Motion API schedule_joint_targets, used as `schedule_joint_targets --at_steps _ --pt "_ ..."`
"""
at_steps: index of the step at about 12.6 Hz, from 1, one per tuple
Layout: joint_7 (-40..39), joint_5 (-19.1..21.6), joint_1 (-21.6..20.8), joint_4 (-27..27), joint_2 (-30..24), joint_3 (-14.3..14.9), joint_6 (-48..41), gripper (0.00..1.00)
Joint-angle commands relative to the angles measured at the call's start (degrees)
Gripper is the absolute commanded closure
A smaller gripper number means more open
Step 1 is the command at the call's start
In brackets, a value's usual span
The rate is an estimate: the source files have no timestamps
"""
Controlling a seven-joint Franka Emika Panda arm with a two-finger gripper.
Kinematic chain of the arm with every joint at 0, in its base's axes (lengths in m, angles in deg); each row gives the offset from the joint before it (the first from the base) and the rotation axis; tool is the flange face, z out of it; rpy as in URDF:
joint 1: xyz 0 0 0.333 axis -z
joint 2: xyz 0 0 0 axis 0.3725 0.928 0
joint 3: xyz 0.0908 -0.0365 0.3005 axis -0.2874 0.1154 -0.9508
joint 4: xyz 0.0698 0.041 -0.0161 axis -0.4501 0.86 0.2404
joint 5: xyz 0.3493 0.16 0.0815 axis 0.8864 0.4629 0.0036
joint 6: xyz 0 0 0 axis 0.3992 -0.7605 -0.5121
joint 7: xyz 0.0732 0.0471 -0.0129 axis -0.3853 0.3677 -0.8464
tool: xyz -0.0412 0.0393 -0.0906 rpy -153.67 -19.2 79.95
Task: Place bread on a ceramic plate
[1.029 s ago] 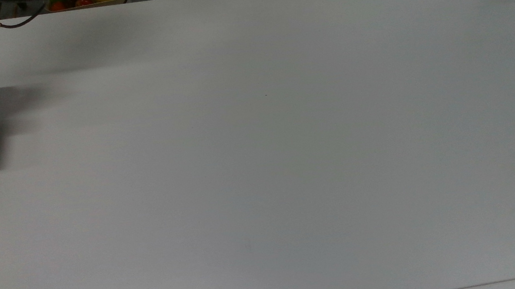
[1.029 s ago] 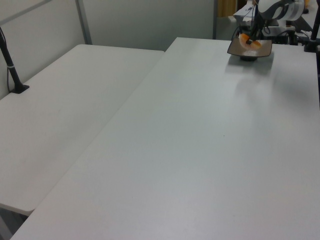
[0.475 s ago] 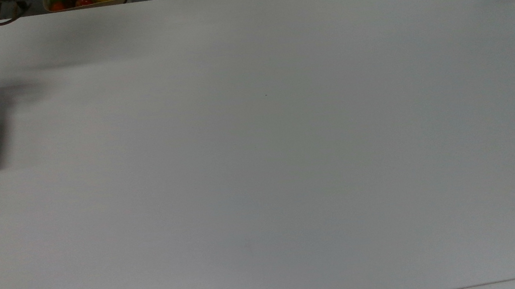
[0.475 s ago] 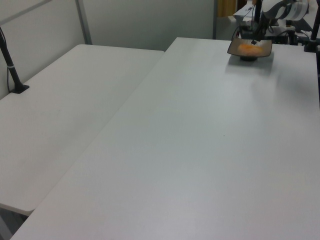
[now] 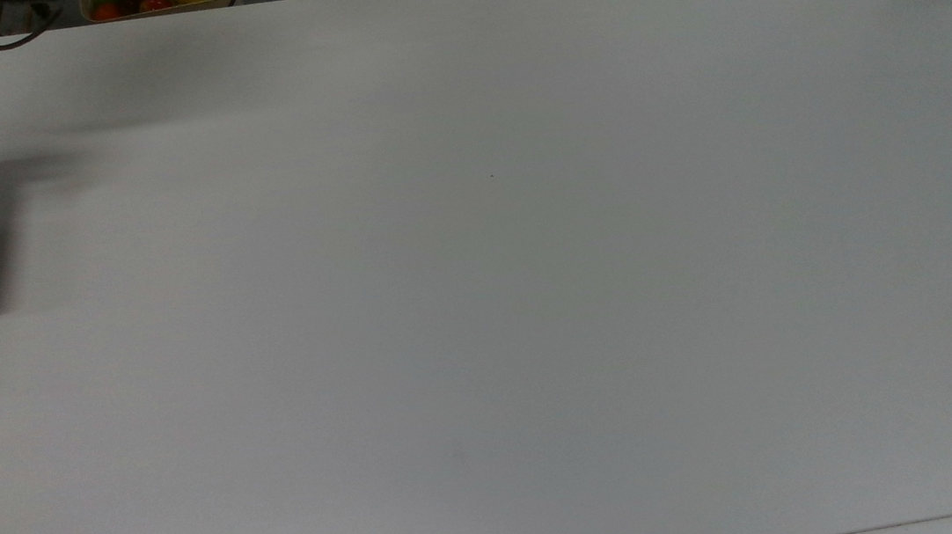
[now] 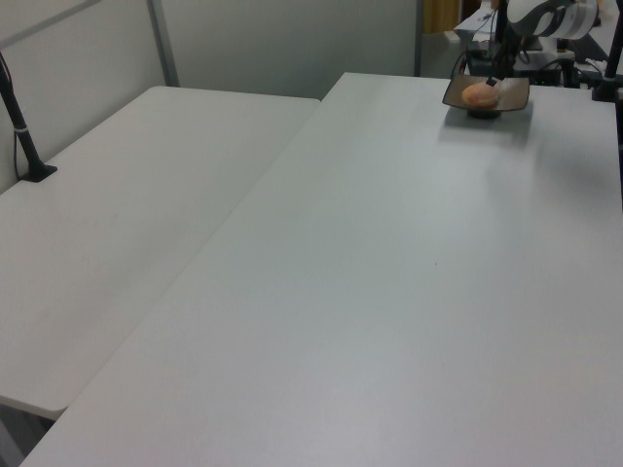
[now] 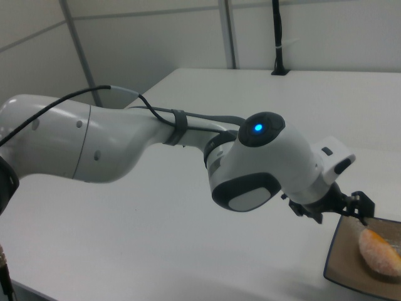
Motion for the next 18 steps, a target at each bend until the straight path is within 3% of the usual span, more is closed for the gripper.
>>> schedule_joint_targets --at_steps 1,3,5,8,10,14,16,18 --pt "4.5 0.3 -1.4 -0.1 -5.2 -0.1 -10.7 0.00" --pt "8.2 -1.3 -1.5 -0.2 -9.2 0.0 -21.3 0.00" --pt "14.1 -6.8 -2.3 -0.3 -13.3 0.0 -30.5 0.00" --pt "24.9 -11.5 -4.2 -5.1 -16.3 -0.8 -43.6 0.00" --pt "36.2 -15.7 -4.5 -10.3 -17.7 -5.7 -51.2 0.00" --pt "45.0 -21.0 -4.7 -10.9 -21.9 -11.7 -56.7 0.00" --pt "54.0 -25.1 -4.7 -10.9 -22.0 -17.7 -56.9 0.00" --pt "58.2 -25.8 -4.8 -10.9 -22.0 -20.7 -56.7 0.00"
